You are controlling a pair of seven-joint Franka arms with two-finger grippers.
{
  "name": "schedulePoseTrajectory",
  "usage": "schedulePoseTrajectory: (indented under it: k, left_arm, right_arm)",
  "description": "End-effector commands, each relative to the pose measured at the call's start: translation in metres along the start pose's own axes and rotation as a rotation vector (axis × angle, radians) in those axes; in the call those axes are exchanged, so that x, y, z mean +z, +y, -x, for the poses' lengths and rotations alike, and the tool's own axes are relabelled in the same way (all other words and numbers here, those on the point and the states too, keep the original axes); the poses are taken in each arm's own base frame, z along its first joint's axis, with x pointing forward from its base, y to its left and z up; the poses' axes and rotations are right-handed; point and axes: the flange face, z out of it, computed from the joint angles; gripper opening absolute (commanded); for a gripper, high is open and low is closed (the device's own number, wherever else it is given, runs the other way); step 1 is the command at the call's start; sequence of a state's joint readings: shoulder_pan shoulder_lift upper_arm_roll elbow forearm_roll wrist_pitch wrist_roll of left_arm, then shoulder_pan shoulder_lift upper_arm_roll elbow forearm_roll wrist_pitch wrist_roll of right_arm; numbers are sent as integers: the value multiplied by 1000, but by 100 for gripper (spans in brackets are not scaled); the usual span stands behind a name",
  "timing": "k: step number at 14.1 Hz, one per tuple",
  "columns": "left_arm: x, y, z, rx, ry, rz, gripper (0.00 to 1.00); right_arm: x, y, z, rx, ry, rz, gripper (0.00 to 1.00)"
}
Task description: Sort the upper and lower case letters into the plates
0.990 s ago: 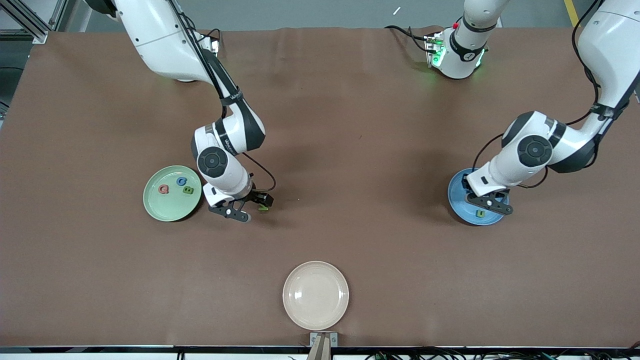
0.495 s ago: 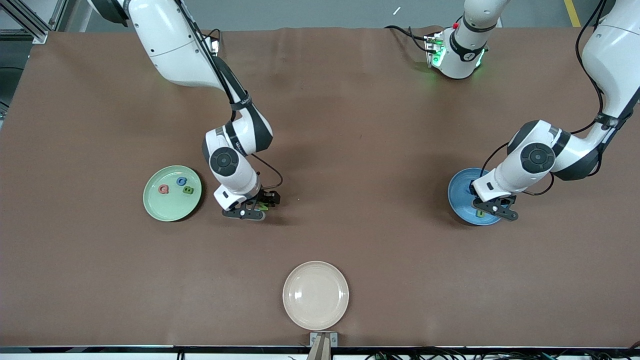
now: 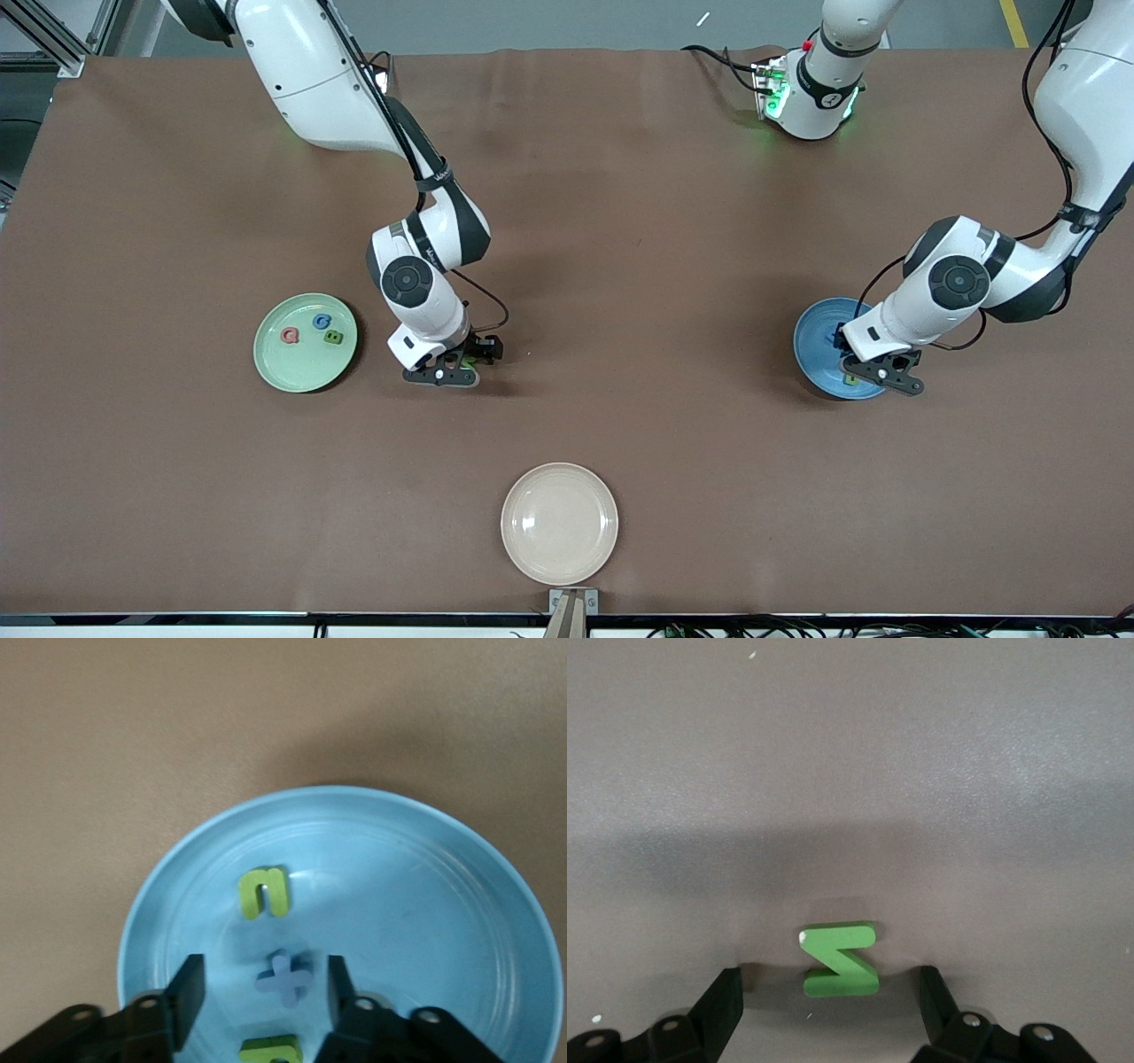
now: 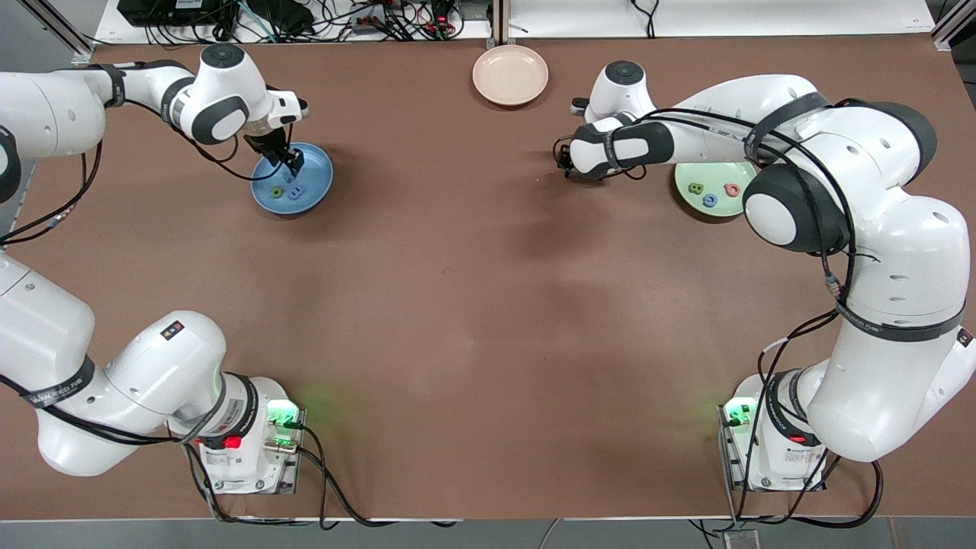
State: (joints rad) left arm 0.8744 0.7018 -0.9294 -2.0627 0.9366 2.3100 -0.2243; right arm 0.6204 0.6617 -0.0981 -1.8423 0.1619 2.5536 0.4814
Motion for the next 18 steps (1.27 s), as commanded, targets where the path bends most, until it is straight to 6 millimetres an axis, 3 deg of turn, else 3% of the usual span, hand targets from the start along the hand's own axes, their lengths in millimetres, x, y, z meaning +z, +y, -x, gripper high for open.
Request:
schedulePoseTrajectory:
  k: [1, 5, 8, 11, 12, 13, 14, 16, 18]
  left_arm:
    - [-16, -5, -3, 10, 15, -30, 100]
    - [-28, -15, -10, -44, 31, -9, 100]
    - [-37, -11, -16, -65, 46, 8, 100]
    - [-40, -10, -17, -90, 42, 29, 100]
    - [-43, -12, -20, -107, 46, 45, 100]
    - [-52, -12, -25, -123, 56, 68, 100]
    - [-60, -11, -29, -142, 62, 88, 100]
    - [-76, 2, -42, -161, 74, 141, 100]
    - [-85, 9, -46, -170, 56, 168, 100]
  right_arm:
    - [-1, -10, 0, -52, 23, 23, 86]
    - [-1, -10, -3, -73, 31, 39, 85]
    - [-1, -8, -3, -92, 39, 55, 78]
    - [4, -5, -3, -95, 33, 64, 56]
    - [4, -3, -4, -94, 34, 66, 44]
    - [4, 1, -6, -88, 29, 69, 19]
    - [4, 2, -6, -84, 21, 74, 2]
    - [2, 11, -10, -74, 9, 83, 0]
    - [-6, 32, -20, -71, -22, 115, 0]
